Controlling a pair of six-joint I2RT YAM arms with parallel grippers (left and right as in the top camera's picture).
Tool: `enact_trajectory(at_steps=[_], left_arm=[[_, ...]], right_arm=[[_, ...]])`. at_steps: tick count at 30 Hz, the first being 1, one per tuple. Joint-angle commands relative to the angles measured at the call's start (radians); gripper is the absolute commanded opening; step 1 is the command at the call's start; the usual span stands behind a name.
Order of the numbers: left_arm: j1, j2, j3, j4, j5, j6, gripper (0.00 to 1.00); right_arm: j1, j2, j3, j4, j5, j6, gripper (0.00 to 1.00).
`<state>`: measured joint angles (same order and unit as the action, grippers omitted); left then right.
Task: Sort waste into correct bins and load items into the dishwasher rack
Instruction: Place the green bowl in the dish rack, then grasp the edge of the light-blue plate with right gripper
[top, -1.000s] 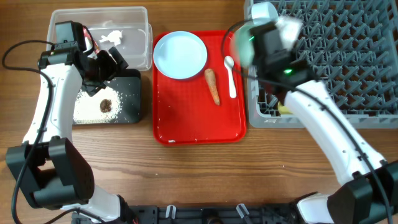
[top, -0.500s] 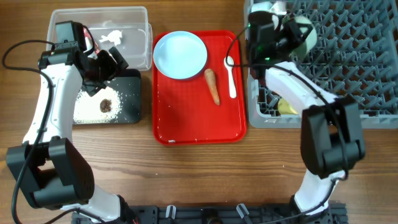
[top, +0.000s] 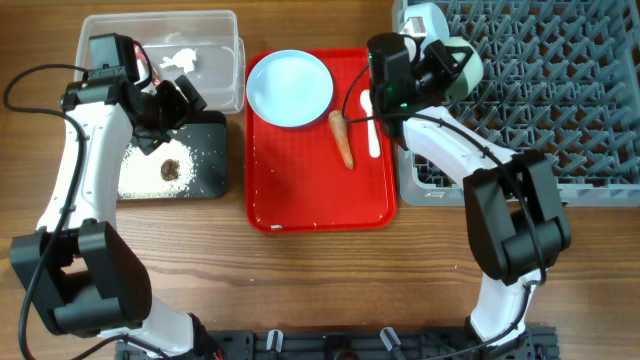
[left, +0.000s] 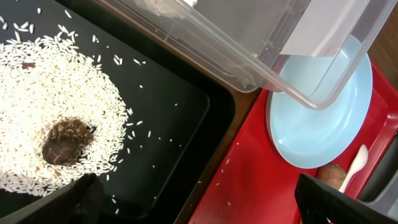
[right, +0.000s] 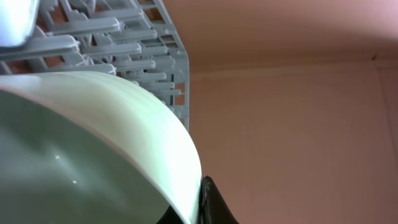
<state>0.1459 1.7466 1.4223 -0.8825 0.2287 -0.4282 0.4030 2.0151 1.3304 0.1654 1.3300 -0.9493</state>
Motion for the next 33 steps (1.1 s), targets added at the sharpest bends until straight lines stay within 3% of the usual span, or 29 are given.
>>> enact_trajectory(at_steps=[1,5,10,13,17,19,23,25,28,29,30,33], left_arm=[[0.001,-0.013,0.003,0.002,-0.006,0.001,1.0],[0.001,-0.013,0.003,0.002,-0.006,0.001,1.0],[0.001,-0.013,0.003,0.002,-0.006,0.001,1.0],[0.001,-0.013,0.003,0.002,-0.006,0.001,1.0],[0.001,-0.013,0.003,0.002,-0.006,0.001,1.0],[0.001,-0.013,0.003,0.002,-0.006,0.001,1.0],[0.001,-0.013,0.003,0.002,-0.006,0.001,1.0],[0.001,-0.013,0.003,0.002,-0.006,0.001,1.0],[0.001,-0.013,0.003,0.002,-0.006,0.001,1.0],[0.001,-0.013,0.003,0.002,-0.006,0.001,1.0],[0.001,-0.013,0.003,0.002,-0.006,0.001,1.0],[0.001,-0.013,0.003,0.002,-0.006,0.001,1.0]], right_arm=[[0.071,0.023,-0.005,0.003,-0.014,-0.009,0.06],[0.105,0.023,-0.005,0.003,-0.033,0.016,0.34],[0.115,0.023,-0.005,0.003,-0.048,0.013,0.55],[0.121,0.023,-0.005,0.003,-0.047,0.01,0.6],[0.151,0.023,-0.005,0.016,-0.091,0.015,0.76],[0.16,0.023,-0.005,0.115,-0.109,0.081,0.82],[0.167,-0.035,-0.005,0.278,-0.27,0.068,0.82],[0.167,-0.08,-0.001,0.277,-0.385,0.167,0.83],[0.167,-0.144,-0.001,0.149,-0.677,0.611,0.84],[0.167,-0.159,-0.001,0.027,-0.758,0.827,0.93],[0.167,-0.171,-0.001,-0.09,-0.809,0.89,0.99],[0.167,-0.173,-0.001,-0.196,-0.972,1.077,1.0]])
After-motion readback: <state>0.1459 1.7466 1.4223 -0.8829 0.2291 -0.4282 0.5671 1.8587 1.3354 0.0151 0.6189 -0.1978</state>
